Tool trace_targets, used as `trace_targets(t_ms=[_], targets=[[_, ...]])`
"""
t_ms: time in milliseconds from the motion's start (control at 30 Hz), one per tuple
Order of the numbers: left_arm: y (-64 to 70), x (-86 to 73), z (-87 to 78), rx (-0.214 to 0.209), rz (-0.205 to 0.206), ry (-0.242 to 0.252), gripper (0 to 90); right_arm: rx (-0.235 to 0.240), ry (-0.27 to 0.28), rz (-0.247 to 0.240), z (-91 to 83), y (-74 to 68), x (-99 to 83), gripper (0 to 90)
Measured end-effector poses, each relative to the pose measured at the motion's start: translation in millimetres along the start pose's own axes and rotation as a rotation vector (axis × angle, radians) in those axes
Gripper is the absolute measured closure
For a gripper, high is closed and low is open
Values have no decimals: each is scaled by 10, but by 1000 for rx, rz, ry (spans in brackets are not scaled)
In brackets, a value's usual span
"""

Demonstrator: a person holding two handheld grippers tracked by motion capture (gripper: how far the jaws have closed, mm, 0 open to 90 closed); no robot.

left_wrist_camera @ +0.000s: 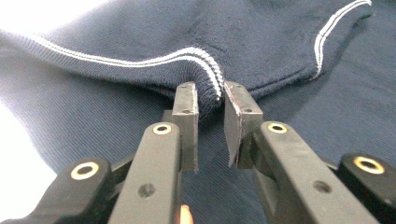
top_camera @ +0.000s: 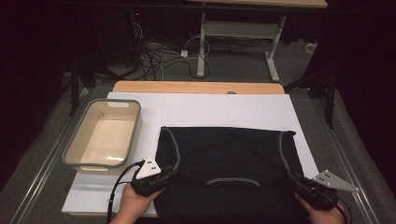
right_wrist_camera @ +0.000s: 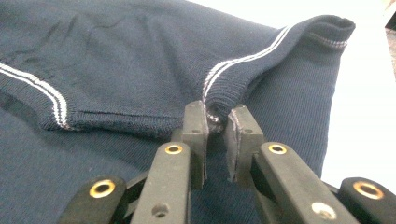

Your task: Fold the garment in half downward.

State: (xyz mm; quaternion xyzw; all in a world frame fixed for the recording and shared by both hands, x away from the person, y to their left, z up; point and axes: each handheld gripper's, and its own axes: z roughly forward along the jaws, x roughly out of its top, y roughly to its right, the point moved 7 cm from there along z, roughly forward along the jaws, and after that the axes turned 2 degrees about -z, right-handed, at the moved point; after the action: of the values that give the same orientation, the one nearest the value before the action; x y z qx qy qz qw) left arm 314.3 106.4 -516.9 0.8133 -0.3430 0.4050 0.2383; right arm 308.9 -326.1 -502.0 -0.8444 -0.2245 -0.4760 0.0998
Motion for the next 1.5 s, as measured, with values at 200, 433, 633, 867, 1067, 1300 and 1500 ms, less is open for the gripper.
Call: trace_targets(t_ms=[200,433,633,867,1067,1300,1500], targets=[[71,-48,-83,-10,6,0,741,6,0,-11,-101,-73,-58,800],[136,-111,-185,-17,21,-3,741,14,9,-27,-223,-174,-94,799],[212,-144,-270,-38,20,2,741,24,13,-34,-344,-254,-134,799],[262,-216,-328,-46,35,-16,741,28,7,-32,-421,-301,-206,799],[259,-330,-254,-73,5,-61,738,36,-33,-25,-383,-311,-334,798],[240,-369,-220,-89,-15,-70,732,48,-67,-14,-334,-307,-437,785],[217,-342,-231,-96,-43,-41,609,65,-66,19,-331,-304,-418,568]])
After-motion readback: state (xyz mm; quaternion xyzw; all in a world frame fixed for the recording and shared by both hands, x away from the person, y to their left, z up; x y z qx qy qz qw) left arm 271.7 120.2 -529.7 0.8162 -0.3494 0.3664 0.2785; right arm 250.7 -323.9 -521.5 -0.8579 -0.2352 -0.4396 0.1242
